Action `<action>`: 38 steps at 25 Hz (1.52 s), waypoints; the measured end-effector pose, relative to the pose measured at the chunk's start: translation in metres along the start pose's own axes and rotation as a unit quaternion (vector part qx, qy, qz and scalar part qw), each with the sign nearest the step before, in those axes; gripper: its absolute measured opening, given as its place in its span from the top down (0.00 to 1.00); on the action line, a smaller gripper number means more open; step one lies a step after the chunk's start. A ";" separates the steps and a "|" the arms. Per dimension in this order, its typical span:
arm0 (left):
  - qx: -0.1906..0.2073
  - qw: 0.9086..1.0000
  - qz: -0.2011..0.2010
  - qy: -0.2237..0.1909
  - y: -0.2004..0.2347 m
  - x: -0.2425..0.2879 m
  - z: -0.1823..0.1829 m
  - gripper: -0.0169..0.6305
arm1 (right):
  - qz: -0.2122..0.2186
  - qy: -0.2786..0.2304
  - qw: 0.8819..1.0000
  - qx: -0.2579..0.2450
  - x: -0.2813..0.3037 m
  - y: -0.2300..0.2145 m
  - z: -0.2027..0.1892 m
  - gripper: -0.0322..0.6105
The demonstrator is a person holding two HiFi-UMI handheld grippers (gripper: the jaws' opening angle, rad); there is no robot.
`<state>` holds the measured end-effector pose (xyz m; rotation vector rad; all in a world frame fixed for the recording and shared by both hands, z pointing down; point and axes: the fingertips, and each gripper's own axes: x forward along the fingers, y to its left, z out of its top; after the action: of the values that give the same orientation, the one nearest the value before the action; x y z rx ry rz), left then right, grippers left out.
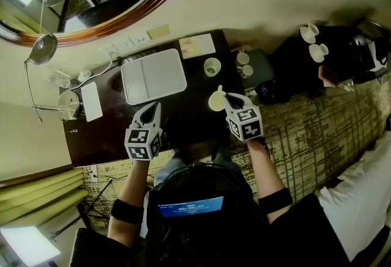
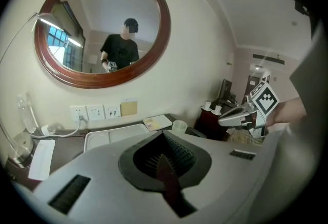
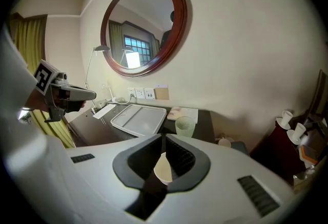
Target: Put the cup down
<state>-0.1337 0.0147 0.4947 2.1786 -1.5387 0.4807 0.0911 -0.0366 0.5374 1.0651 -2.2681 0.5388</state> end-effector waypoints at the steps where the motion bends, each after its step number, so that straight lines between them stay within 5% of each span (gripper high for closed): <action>1: 0.003 1.000 0.000 0.005 0.001 0.002 -0.001 0.97 | -0.007 0.004 1.000 0.004 0.001 -0.003 -0.007 0.85; 3: 0.010 1.000 -0.001 0.015 0.001 0.004 -0.003 0.97 | -0.018 0.009 1.000 0.015 0.003 -0.008 -0.019 0.81; 11: 0.031 0.998 -0.016 0.043 0.002 0.011 -0.013 0.97 | -0.045 0.031 0.998 0.039 0.031 -0.011 -0.062 0.25; 15: 0.023 0.999 -0.003 0.049 0.002 0.014 -0.008 0.97 | -0.043 0.046 0.997 0.040 0.054 -0.010 -0.086 0.16; 32: 0.034 0.998 -0.005 0.058 0.001 0.014 -0.011 0.97 | -0.044 0.090 0.995 -0.005 0.106 -0.018 -0.119 0.15; 38: 0.030 0.998 -0.004 0.057 0.002 0.014 -0.012 0.97 | -0.049 0.095 0.994 -0.013 0.108 -0.019 -0.117 0.30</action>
<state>-0.1321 0.0097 0.5125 2.1618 -1.4717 0.6457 0.0878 -0.0423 0.6973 1.0591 -2.0418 0.5441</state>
